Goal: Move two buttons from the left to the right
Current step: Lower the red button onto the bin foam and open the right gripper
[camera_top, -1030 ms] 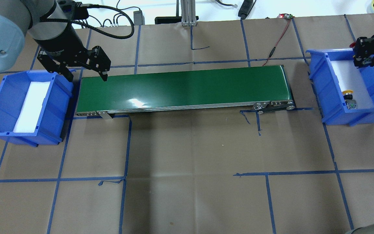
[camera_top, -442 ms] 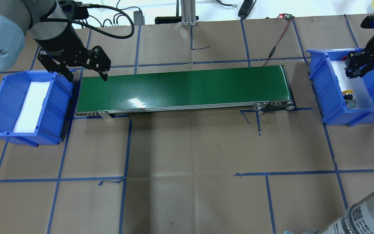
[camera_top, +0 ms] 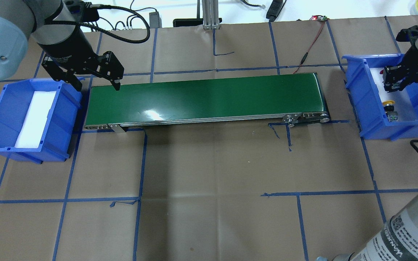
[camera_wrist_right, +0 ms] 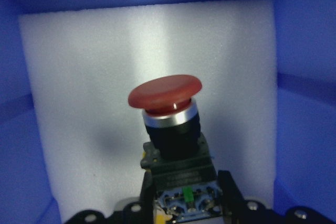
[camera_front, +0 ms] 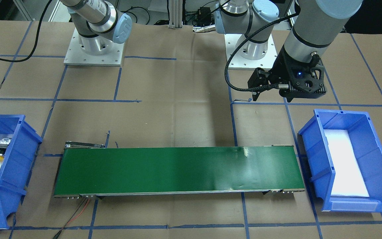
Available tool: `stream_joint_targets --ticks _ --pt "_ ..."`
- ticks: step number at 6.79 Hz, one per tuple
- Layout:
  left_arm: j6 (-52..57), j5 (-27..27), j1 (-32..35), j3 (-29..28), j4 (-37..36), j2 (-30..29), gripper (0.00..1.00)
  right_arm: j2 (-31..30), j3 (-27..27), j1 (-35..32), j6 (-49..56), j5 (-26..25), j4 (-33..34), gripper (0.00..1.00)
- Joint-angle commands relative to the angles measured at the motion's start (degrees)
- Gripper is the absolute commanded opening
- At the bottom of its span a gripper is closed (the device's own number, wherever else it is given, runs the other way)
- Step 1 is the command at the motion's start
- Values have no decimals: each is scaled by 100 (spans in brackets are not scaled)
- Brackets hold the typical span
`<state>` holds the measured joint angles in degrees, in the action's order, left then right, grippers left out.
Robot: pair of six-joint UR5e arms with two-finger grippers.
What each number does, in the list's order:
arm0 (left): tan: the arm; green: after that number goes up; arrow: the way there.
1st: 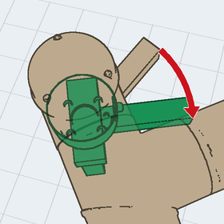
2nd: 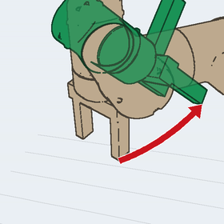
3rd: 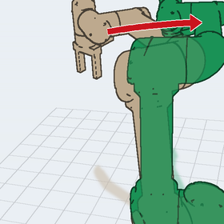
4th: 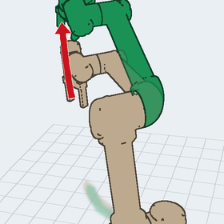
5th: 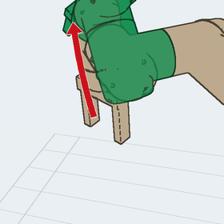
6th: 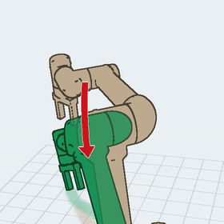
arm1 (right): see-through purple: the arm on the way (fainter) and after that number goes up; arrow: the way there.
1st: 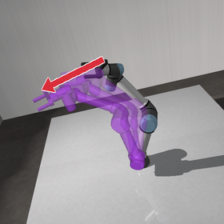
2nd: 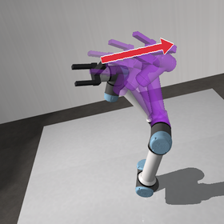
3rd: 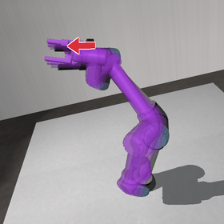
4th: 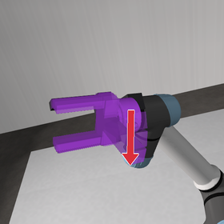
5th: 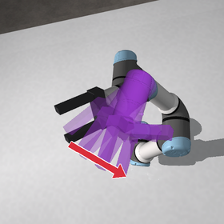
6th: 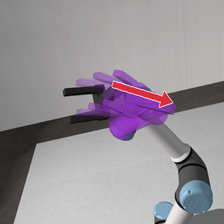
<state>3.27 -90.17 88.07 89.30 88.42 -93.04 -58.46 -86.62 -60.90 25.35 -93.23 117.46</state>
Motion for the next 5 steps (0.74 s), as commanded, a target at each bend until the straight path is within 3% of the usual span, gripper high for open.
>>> stream_joint_targets --ticks 1,2,3,4,5 --pt "-2 -1 0 0 0 5 100 45 -30 -9 -4 -38 -12 6" --pt "-2 -1 0 0 0 5 100 45 -13 -27 -4 -133 -21 8" --pt "6 -1 0 9 0 5 100 45 -12 -35 -4 -160 -13 21" --pt "6 -1 0 9 0 5 100 28 -4 -44 22 -152 5 45" --pt "6 -9 0 9 0 5 100 36 22 -44 144 -134 14 90"
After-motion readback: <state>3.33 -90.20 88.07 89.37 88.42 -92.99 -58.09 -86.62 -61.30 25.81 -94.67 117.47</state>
